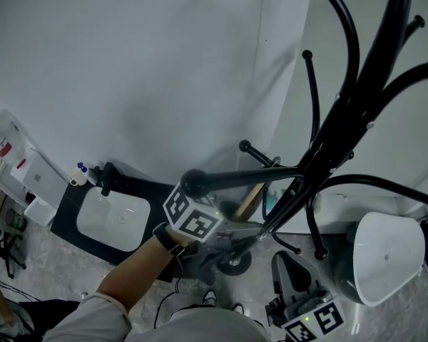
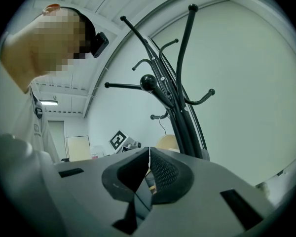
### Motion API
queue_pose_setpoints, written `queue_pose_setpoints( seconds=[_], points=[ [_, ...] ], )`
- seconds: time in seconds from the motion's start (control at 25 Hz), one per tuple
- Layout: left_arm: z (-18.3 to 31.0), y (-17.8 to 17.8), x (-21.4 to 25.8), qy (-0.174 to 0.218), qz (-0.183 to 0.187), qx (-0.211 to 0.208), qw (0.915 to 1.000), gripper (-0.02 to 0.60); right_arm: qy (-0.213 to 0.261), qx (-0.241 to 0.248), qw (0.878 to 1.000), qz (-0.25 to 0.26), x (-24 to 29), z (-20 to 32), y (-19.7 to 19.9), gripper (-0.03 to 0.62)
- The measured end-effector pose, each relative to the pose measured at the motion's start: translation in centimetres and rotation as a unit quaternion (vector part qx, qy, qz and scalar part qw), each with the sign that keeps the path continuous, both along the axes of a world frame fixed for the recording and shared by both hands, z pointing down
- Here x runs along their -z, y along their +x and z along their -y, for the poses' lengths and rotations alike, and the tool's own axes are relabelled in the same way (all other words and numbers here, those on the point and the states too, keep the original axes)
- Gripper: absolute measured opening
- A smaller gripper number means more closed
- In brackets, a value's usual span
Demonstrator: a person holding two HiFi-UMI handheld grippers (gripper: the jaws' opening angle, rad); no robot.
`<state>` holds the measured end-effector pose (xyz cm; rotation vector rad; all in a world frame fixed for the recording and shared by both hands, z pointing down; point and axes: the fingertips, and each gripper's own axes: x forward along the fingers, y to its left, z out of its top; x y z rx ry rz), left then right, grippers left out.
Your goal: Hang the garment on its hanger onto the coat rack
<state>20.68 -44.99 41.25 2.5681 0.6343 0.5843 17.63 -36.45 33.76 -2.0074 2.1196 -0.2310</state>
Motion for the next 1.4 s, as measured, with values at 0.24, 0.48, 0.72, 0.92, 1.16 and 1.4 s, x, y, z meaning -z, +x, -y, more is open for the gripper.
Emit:
queue_pose_setpoints(
  seconds=[0.24,0.48,0.72,0.92,1.16,1.4],
  points=[
    [1.9,-0.2,0.6,0.042,-0.016,0.069,0.9966,0.210,0.003,0.010,1.000,-0.001,0.0,-0.2,-0.5,0.015],
    [3.3,-1.2,2.7,0.135,-0.035,0.149,0.9790,0.209,-0.004,0.009,1.000,-0.007,-0.4,0.1,-0.1,0.015],
    [4.0,-4.0,5.9,0.205,-0.070,0.235,0.9476,0.174,-0.015,0.026,0.999,-0.013,-1.0,1.1,-0.7,0.015],
    [1.6,-5.7,7.5,0.210,-0.101,0.274,0.9330,0.017,-0.023,0.039,0.999,-0.016,-1.3,1.6,-1.0,0.015],
    [-4.2,-5.4,6.7,0.201,-0.104,0.285,0.9315,0.005,-0.040,0.052,0.997,-0.032,-2.0,0.6,-0.7,0.015],
    [-7.2,-5.3,5.9,0.174,-0.105,0.335,0.9200,0.005,-0.065,0.061,0.995,-0.047,-3.1,-1.5,0.4,0.014]
  ],
)
